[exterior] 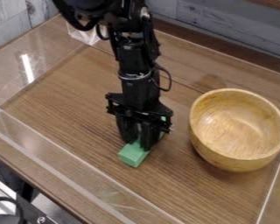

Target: Put the green block in the brown bowl

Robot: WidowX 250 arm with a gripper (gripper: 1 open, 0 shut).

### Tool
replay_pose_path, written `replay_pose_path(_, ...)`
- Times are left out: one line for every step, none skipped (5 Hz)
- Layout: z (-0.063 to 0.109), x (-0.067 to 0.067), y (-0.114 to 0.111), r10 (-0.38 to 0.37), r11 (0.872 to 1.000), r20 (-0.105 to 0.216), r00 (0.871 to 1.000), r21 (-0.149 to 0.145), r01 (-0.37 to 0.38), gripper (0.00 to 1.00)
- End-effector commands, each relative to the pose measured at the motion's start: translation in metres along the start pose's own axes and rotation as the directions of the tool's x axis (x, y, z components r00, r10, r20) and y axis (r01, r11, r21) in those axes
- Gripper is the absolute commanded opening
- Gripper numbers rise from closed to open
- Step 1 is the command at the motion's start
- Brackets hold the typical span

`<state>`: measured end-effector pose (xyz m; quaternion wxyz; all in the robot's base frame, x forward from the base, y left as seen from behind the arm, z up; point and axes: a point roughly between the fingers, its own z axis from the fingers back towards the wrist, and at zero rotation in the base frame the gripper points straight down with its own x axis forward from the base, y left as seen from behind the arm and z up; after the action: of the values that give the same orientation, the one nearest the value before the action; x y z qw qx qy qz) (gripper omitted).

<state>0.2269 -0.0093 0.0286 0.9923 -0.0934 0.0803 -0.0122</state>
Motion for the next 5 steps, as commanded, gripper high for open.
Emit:
replay_pose_path(0.013, 0.002, -0.006, -0.010, 1.000, 0.047, 0.999, 0.004, 0.010, 0.00)
replay_pose_path(0.014, 0.001, -0.007, -0.010, 1.000, 0.045, 0.999, 0.003, 0.010, 0.00)
replay_pose_path(0.018, -0.001, -0.010, -0.011, 1.000, 0.039, 0.999, 0.002, 0.011, 0.00)
replay_pose_path(0.021, -0.002, -0.011, -0.012, 1.000, 0.037, 0.999, 0.001, 0.012, 0.00)
replay_pose_path(0.025, -0.004, -0.014, -0.013, 1.000, 0.033, 0.999, 0.000, 0.013, 0.00)
